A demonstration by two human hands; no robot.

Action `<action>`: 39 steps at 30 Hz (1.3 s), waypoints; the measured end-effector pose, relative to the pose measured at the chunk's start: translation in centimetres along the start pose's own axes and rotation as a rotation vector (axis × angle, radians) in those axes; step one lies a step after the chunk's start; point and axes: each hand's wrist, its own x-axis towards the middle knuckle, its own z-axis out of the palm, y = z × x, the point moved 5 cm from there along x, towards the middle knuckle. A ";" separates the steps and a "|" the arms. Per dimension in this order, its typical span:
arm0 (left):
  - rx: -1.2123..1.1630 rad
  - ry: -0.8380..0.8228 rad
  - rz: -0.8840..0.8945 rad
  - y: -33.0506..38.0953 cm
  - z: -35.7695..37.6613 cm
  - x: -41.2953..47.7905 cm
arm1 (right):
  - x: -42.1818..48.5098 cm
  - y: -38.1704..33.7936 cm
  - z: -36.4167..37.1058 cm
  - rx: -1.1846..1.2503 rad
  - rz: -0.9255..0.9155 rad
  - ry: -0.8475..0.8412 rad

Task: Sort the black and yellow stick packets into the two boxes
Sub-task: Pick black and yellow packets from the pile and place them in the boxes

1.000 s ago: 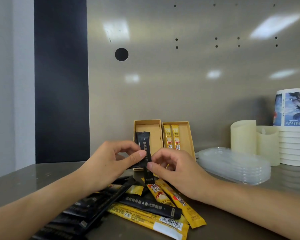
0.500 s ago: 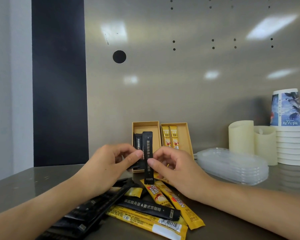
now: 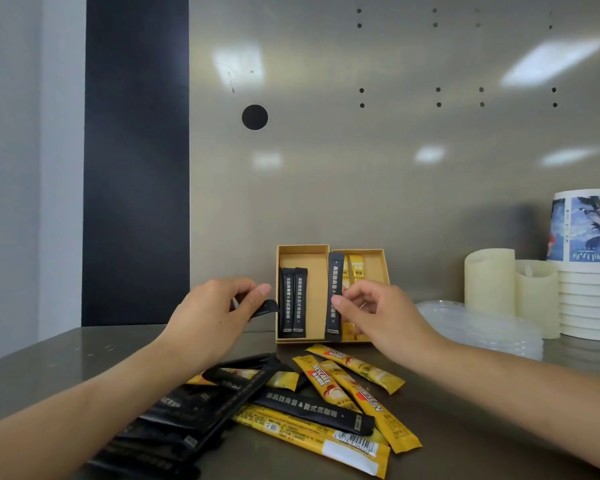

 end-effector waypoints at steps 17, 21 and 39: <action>0.075 -0.044 -0.005 -0.2 0.5 -0.1 | 4.6 -1.6 2.4 -0.366 0.093 -0.036; 0.097 -0.049 0.008 -0.1 0.6 -0.2 | 4.6 -1.0 3.9 -0.457 0.152 -0.097; 0.033 -0.117 0.026 -0.1 1.1 -0.2 | 4.5 -1.5 4.6 -0.693 -0.014 -0.003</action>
